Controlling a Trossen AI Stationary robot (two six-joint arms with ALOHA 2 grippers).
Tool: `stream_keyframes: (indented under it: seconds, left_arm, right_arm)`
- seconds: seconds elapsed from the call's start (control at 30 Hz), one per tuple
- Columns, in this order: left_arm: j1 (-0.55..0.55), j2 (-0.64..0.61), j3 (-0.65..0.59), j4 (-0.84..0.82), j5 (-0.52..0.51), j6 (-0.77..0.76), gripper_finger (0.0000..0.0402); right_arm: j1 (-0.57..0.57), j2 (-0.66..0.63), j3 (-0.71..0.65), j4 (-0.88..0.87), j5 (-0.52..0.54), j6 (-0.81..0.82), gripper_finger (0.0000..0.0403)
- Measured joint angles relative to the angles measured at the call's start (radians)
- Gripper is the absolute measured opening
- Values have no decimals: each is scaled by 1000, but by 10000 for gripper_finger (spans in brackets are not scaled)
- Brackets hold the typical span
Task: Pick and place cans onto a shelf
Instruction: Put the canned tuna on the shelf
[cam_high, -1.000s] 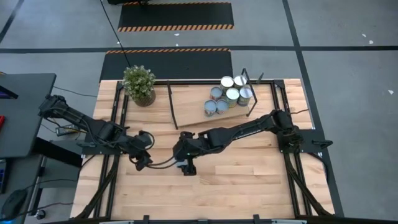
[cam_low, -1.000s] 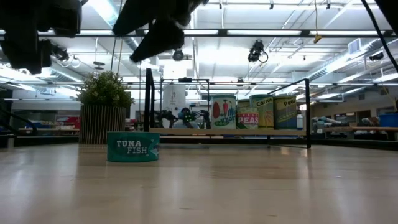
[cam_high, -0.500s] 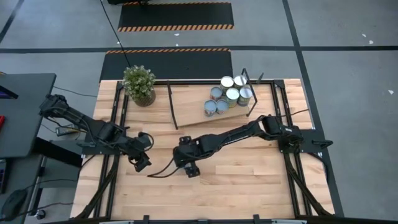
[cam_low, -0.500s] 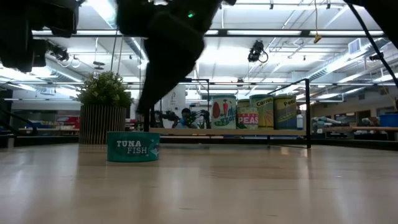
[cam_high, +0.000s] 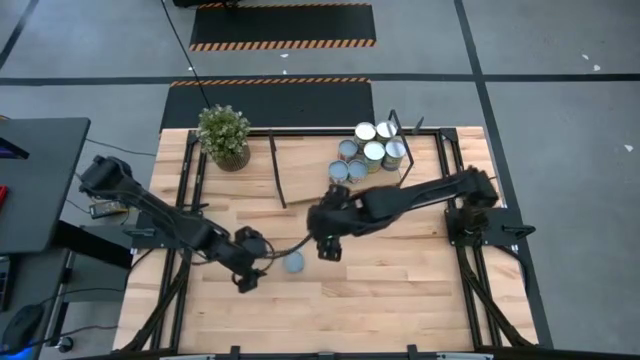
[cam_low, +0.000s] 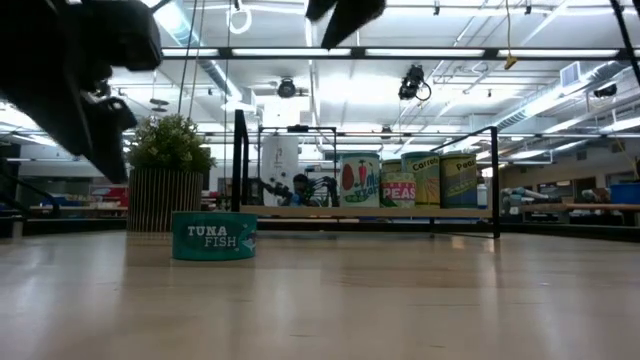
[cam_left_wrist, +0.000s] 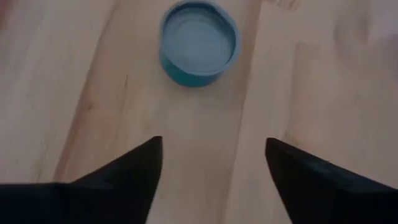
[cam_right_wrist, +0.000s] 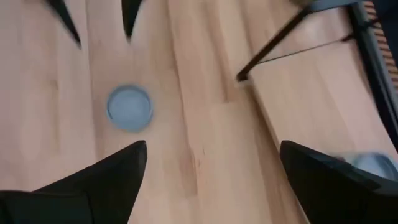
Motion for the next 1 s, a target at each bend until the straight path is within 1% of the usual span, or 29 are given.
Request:
stream_keyframes:
  seconds: [0.13, 0.3, 0.4, 0.53, 0.63, 0.83, 1.0]
  left_arm:
    - [17, 114, 0, 93, 0, 65, 326]
    - [52, 223, 0, 199, 0, 89, 353]
    - [75, 259, 0, 239, -4, 89, 355]
    - [90, 282, 0, 296, -34, 108, 355]
    - [88, 301, 0, 340, -68, 140, 355]
    - [88, 350, 0, 445, -81, 142, 355]
    - [88, 384, 0, 501, -137, 143, 355]
  right_arm:
    - [28, -75, 0, -13, 41, 100, 366]
    - [74, -114, 0, -40, 122, 182, 356]
    - [98, -115, 0, -57, 152, 230, 352]
    - [121, -107, 0, -77, 155, 259, 349]
    - [121, -107, -6, -78, 159, 286, 348]
    - [120, -107, -6, -87, 162, 311, 348]
    - [120, -107, -6, -91, 168, 319, 348]
